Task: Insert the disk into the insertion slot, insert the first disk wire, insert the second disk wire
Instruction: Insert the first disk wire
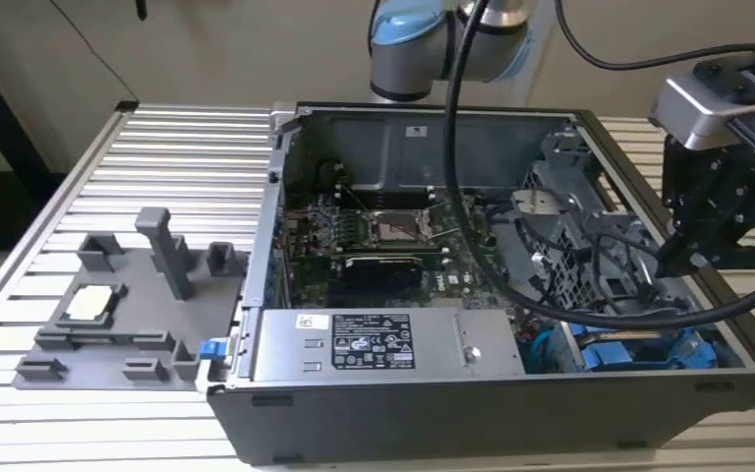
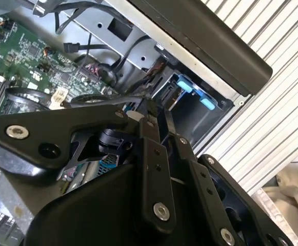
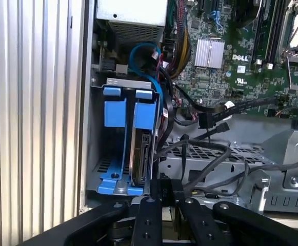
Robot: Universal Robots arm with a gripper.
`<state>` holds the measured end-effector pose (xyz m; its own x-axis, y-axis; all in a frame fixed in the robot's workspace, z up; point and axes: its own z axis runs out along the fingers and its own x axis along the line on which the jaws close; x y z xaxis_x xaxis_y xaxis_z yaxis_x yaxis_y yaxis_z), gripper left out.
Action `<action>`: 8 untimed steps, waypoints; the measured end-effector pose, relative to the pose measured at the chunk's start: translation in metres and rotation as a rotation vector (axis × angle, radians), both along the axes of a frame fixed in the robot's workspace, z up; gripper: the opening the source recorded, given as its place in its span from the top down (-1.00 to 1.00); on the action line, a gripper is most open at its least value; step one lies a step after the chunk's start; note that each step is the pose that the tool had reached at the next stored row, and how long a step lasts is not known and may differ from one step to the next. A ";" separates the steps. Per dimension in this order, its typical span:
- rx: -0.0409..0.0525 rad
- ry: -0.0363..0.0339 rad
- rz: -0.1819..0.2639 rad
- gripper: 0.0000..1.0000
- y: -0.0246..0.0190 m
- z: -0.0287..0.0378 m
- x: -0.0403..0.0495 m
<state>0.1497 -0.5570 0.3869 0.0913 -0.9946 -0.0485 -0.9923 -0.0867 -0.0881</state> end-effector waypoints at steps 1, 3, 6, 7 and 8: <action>-0.0004 0.0118 0.000 0.62 -0.0003 -0.0001 0.0020; -0.0013 0.0355 0.000 0.62 -0.0012 -0.0004 0.0057; -0.0030 0.0666 0.000 0.62 -0.0033 -0.0007 0.0102; -0.0034 0.0764 0.000 0.62 -0.0040 -0.0009 0.0116; -0.0039 0.0857 0.000 0.62 -0.0047 -0.0011 0.0129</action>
<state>0.1626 -0.5618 0.3859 0.0869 -0.9948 -0.0522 -0.9962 -0.0869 -0.0025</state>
